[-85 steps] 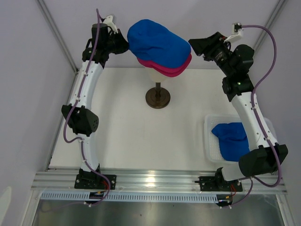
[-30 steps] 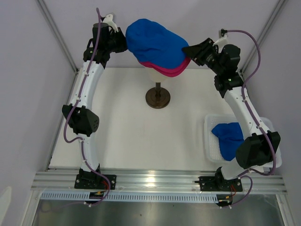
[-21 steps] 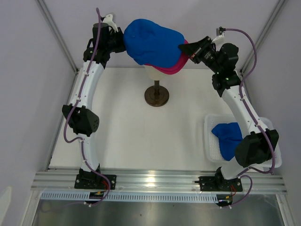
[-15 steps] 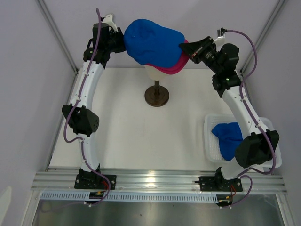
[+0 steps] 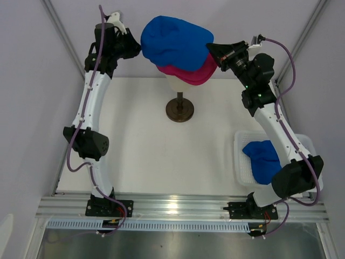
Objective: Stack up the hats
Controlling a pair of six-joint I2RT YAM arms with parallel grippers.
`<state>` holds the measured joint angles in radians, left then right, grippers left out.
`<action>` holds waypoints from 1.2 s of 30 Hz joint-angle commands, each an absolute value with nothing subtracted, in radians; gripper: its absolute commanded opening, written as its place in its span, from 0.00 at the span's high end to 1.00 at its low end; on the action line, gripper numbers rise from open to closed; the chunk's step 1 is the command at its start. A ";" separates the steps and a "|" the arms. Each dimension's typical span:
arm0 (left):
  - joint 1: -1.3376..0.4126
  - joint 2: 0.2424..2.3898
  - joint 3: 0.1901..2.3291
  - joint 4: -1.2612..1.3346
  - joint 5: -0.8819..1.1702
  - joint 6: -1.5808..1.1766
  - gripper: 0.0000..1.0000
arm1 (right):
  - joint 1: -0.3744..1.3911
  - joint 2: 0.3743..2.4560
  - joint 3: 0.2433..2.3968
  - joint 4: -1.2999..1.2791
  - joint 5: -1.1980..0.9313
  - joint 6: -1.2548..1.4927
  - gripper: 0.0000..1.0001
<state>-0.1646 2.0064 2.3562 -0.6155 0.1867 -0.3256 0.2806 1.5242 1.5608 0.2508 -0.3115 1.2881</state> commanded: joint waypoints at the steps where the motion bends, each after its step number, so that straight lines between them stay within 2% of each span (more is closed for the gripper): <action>1: -0.130 1.895 2.349 -0.600 0.201 -0.298 0.73 | 0.316 1.447 1.560 0.272 -0.149 1.315 1.00; 12: -0.114 1.900 2.425 -0.548 0.270 -0.373 0.73 | 0.345 1.427 1.551 0.215 -0.006 1.331 1.00; 18: -0.117 1.950 2.427 -0.555 0.293 -0.391 0.73 | 0.325 1.358 1.419 0.229 0.104 1.370 1.00; 27: -0.117 1.963 2.349 -0.470 0.282 -0.399 0.69 | 0.262 1.373 1.370 0.155 -0.052 1.358 1.00; 32: -0.114 1.993 2.353 -0.359 0.379 -0.480 0.68 | 0.224 1.410 1.348 0.166 -0.165 1.355 1.00; 36: -0.115 2.028 2.373 -0.304 0.433 -0.528 0.60 | 0.193 1.471 1.377 0.146 -0.265 1.332 1.00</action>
